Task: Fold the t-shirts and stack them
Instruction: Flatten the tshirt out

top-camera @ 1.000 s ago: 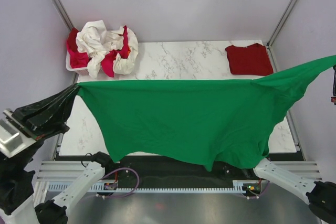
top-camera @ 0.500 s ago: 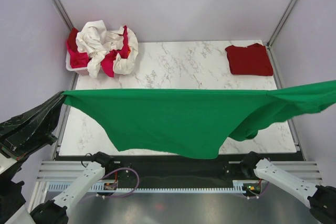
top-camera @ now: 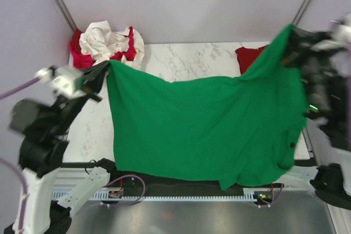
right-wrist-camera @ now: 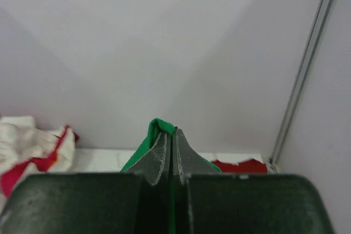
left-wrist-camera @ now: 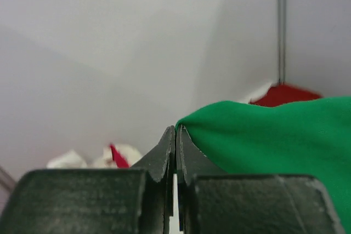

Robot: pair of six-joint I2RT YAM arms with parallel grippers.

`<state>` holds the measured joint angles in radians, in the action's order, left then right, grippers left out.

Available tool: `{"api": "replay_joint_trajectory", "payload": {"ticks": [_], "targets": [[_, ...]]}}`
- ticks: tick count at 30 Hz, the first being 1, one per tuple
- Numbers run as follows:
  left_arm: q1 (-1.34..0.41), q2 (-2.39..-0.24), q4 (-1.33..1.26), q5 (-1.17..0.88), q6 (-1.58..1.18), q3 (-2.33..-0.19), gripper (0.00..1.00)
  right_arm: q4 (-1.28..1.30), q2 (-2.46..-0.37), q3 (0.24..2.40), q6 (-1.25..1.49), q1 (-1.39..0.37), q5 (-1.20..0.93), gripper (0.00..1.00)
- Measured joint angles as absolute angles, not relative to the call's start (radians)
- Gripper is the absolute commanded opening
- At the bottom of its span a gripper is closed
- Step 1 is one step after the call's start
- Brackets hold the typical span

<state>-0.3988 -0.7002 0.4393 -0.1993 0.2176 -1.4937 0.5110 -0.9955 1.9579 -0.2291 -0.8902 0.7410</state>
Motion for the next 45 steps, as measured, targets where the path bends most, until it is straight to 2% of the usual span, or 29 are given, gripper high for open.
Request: {"api": "replay_joint_trajectory", "payload": {"ticks": [2, 5, 6, 7, 8, 9, 11, 13, 15, 18, 23, 28, 30, 35, 39, 42, 45], "targets": [[-0.398, -0.774, 0.410, -0.132, 0.217, -1.391, 0.02, 0.483, -1.135, 1.925, -0.225, -0.830, 0.787, 0.00], [-0.382, -0.957, 0.386, -0.061, 0.212, -1.262, 0.02, 0.470, -1.394, 1.866, -0.159, -0.651, 0.694, 0.00], [-0.370, -1.015, 0.387, -0.049, 0.206, -1.237, 0.04, 0.488, -1.501, 1.865, -0.122, -0.585, 0.634, 0.16], [-0.348, -1.116, 0.392, -0.040, 0.196, -1.219, 0.16, 0.523, -1.630, 1.898, -0.074, -0.520, 0.559, 0.35], [-0.321, -1.211, 0.393, -0.033, 0.180, -1.218, 0.62, 0.571, -1.747, 1.961, -0.037, -0.467, 0.499, 0.56], [-0.285, -1.322, 0.405, -0.035, 0.153, -1.230, 0.76, 0.624, -1.909, 2.065, 0.013, -0.406, 0.433, 0.84], [-0.210, -1.512, 0.468, -0.044, 0.084, -1.302, 1.00, 0.754, -2.201, 2.332, 0.081, -0.314, 0.350, 0.98], [-0.159, -1.612, 0.497, -0.054, 0.032, -1.341, 1.00, 0.823, -2.356, 2.434, 0.137, -0.250, 0.308, 0.98], [-0.130, -1.620, 0.540, -0.055, -0.004, -1.353, 1.00, 0.873, -2.366, 2.377, 0.175, -0.213, 0.304, 0.98], [-0.137, -1.557, 0.554, -0.055, -0.026, -1.388, 1.00, 0.855, -2.228, 2.180, 0.214, -0.205, 0.303, 0.98], [-0.154, -1.379, 0.539, -0.059, -0.056, -1.394, 1.00, 0.775, -1.950, 2.002, 0.243, -0.245, 0.307, 0.98], [-0.154, -1.221, 0.495, -0.059, -0.124, -1.254, 1.00, 0.599, -1.615, 1.634, 0.281, -0.257, 0.260, 0.98], [-0.154, -1.200, 0.482, -0.064, -0.157, -1.175, 0.97, 0.550, -1.547, 1.492, 0.305, -0.251, 0.203, 0.98], [-0.189, -1.192, 0.479, -0.111, -0.264, -0.958, 0.95, 0.442, -1.552, 1.219, 0.366, -0.246, 0.022, 0.98], [-0.281, -1.095, 0.485, -0.133, -0.342, -0.808, 0.96, 0.402, -1.543, 1.051, 0.399, -0.251, -0.052, 0.98], [-0.323, -0.998, 0.492, -0.143, -0.394, -0.733, 0.96, 0.371, -1.537, 1.011, 0.412, -0.251, -0.088, 0.98], [-0.351, -0.940, 0.492, -0.143, -0.422, -0.689, 0.96, 0.336, -1.584, 1.076, 0.423, -0.252, -0.123, 0.98]]}}
